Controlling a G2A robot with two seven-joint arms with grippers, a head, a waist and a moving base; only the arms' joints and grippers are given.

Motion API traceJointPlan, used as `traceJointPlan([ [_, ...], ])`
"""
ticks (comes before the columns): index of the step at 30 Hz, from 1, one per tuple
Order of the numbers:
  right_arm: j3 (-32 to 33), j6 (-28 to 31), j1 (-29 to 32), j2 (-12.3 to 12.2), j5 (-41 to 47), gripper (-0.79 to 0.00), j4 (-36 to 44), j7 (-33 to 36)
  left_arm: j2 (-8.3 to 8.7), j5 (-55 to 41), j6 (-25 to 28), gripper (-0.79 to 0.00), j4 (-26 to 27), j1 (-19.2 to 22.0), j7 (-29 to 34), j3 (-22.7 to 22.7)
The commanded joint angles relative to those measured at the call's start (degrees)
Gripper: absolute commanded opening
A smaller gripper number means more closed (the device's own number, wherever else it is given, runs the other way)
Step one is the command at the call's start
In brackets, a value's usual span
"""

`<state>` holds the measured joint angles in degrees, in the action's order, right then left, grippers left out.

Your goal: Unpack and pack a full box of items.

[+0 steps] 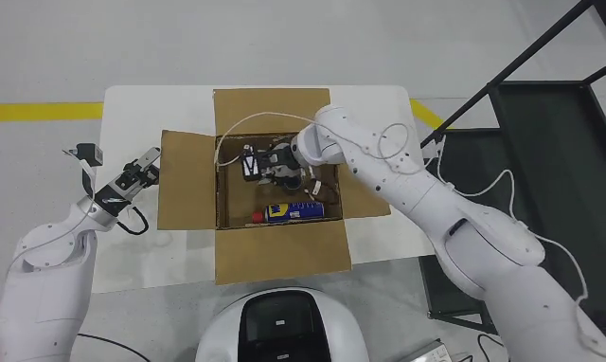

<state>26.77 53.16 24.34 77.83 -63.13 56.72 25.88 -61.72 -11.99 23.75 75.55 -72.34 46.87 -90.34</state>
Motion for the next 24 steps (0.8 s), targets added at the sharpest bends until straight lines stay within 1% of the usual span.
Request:
traceJointPlan([
  [1, -1.77, -0.84, -0.94, 1.84, -0.31, -0.785, -4.12, -1.39, 0.00, 0.00, 0.00, 0.000, 0.00, 0.00, 0.00, 0.00],
  [7, -5.64, -2.38, -2.95, 6.40, -2.75, -0.785, -13.22, -3.68, 0.00, 0.00, 0.00, 0.000, 0.00, 0.00, 0.00, 0.00],
  [12, -7.71, -2.72, -3.94, 9.54, -4.89, -0.785, -18.64, -6.01, 0.00, 0.00, 0.00, 0.000, 0.00, 0.00, 0.00, 0.00],
  [18, -9.28, -3.32, -4.58, 12.50, -7.29, -0.785, -24.00, -8.18, 0.00, 0.00, 0.00, 0.000, 0.00, 0.00, 0.00, 0.00],
  [24, -10.31, -3.43, -4.70, 14.94, -9.20, -0.785, -28.83, -10.39, 0.00, 0.00, 0.00, 0.000, 0.00, 0.00, 0.00, 0.00],
])
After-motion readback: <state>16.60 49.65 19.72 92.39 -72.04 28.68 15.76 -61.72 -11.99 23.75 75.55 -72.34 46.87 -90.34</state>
